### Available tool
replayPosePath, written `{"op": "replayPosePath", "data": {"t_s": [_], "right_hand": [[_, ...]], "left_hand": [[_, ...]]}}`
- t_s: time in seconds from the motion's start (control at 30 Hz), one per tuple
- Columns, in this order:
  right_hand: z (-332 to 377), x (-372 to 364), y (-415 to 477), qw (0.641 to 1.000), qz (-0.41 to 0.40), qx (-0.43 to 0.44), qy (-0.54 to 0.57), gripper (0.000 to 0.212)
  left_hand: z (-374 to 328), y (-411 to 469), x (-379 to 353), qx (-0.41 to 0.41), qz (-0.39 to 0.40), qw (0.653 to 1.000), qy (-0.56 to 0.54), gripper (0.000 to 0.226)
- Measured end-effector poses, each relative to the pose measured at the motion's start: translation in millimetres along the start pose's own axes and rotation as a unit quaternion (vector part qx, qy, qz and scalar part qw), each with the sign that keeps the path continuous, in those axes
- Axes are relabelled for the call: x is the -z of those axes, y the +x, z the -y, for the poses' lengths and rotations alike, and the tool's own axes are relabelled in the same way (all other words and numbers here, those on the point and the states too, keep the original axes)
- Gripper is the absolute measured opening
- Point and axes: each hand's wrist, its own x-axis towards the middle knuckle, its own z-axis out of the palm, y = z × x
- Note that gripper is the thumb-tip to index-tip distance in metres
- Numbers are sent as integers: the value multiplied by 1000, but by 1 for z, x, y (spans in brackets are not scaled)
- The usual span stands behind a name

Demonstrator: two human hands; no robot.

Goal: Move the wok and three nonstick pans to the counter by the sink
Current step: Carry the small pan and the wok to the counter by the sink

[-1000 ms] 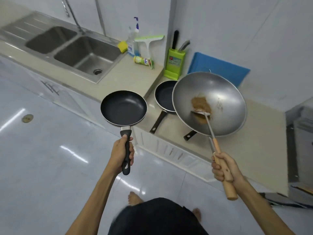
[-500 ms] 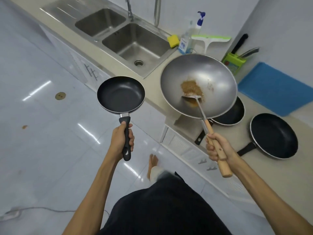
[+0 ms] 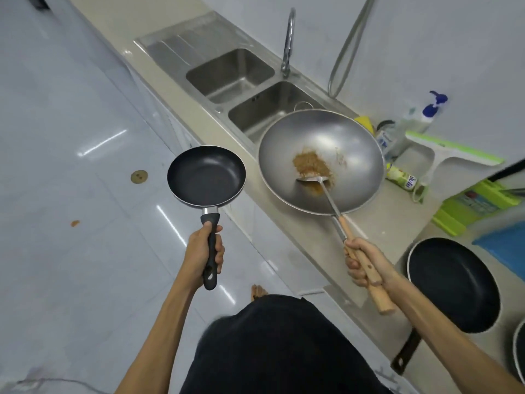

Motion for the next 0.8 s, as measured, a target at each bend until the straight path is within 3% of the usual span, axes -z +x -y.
{"op": "replayPosePath", "data": {"t_s": [0.43, 0.8], "right_hand": [[157, -150, 142, 999, 31, -12, -43, 24], [303, -385, 255, 998, 56, -5, -2, 23]], "left_hand": [[-134, 169, 69, 2, -43, 998, -39, 39], [-304, 332, 223, 12, -41, 999, -16, 41]]}}
